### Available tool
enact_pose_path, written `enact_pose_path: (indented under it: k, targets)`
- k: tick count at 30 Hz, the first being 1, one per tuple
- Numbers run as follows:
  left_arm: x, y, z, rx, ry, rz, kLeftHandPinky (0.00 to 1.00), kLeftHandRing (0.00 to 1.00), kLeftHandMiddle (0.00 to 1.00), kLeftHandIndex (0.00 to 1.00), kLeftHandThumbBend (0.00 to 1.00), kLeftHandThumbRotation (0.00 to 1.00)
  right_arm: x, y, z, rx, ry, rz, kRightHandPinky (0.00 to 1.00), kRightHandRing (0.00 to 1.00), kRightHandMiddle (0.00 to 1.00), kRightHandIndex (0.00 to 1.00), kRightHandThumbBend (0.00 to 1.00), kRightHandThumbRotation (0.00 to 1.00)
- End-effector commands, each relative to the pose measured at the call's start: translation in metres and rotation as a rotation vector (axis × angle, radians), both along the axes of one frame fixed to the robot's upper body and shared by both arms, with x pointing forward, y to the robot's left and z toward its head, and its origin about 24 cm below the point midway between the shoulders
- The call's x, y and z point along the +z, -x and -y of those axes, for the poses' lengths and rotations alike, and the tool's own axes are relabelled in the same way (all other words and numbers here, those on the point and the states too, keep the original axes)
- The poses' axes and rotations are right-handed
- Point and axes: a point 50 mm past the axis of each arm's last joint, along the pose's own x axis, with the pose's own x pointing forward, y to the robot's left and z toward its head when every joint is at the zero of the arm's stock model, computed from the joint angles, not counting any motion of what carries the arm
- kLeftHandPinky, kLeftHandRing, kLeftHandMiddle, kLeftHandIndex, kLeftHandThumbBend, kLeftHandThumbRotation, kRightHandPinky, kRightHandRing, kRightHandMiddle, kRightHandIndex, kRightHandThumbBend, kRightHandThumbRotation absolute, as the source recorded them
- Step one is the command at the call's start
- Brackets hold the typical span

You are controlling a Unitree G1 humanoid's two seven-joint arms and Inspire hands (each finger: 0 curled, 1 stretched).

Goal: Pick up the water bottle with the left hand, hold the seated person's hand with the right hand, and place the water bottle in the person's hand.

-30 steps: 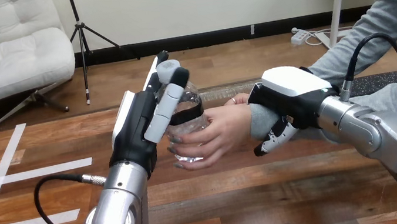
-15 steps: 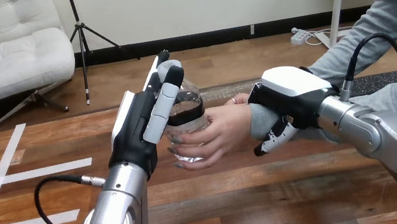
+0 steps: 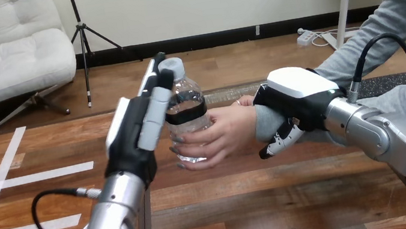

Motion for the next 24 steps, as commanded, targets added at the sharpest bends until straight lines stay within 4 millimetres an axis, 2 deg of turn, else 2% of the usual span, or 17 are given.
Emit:
enact_pose_path:
  k: [1, 10, 13, 16, 19, 20, 21, 24]
  targets:
    - [0.021, 0.001, -0.008, 0.009, 0.015, 0.089, 1.00, 1.00, 1.00, 1.00, 1.00, 1.00, 0.048, -0.016, -0.013, 0.043, -0.077, 0.166, 0.16, 0.20, 0.26, 0.27, 0.71, 0.00]
    - [0.021, 0.008, -0.017, 0.033, 0.041, 0.085, 1.00, 1.00, 1.00, 1.00, 1.00, 1.00, 0.050, -0.017, -0.010, 0.035, -0.074, 0.164, 0.16, 0.20, 0.27, 0.28, 0.74, 0.00]
    - [0.022, 0.010, -0.019, 0.042, 0.037, 0.085, 1.00, 1.00, 1.00, 1.00, 1.00, 1.00, 0.051, -0.017, -0.009, 0.028, -0.064, 0.155, 0.16, 0.21, 0.28, 0.29, 0.76, 0.02]
    - [0.023, 0.011, -0.022, 0.046, 0.034, 0.089, 1.00, 1.00, 1.00, 1.00, 1.00, 1.00, 0.052, -0.018, -0.008, 0.023, -0.050, 0.142, 0.19, 0.25, 0.31, 0.32, 0.78, 0.08]
    - [0.023, 0.012, -0.024, 0.052, 0.034, 0.093, 1.00, 1.00, 1.00, 1.00, 1.00, 1.00, 0.052, -0.019, -0.008, 0.017, -0.032, 0.132, 0.26, 0.31, 0.38, 0.43, 0.83, 0.18]
    - [0.023, 0.012, -0.025, 0.054, 0.036, 0.093, 1.00, 1.00, 1.00, 1.00, 1.00, 1.00, 0.052, -0.019, -0.007, 0.015, -0.030, 0.129, 0.26, 0.31, 0.38, 0.43, 0.83, 0.18]
    - [0.023, 0.012, -0.025, 0.055, 0.037, 0.092, 1.00, 1.00, 1.00, 1.00, 1.00, 1.00, 0.052, -0.019, -0.007, 0.013, -0.028, 0.126, 0.31, 0.37, 0.43, 0.47, 0.85, 0.21]
    - [0.023, 0.013, -0.028, 0.072, 0.041, 0.092, 1.00, 1.00, 1.00, 1.00, 1.00, 1.00, 0.051, -0.019, -0.006, 0.020, -0.019, 0.132, 0.38, 0.45, 0.51, 0.54, 0.90, 0.26]
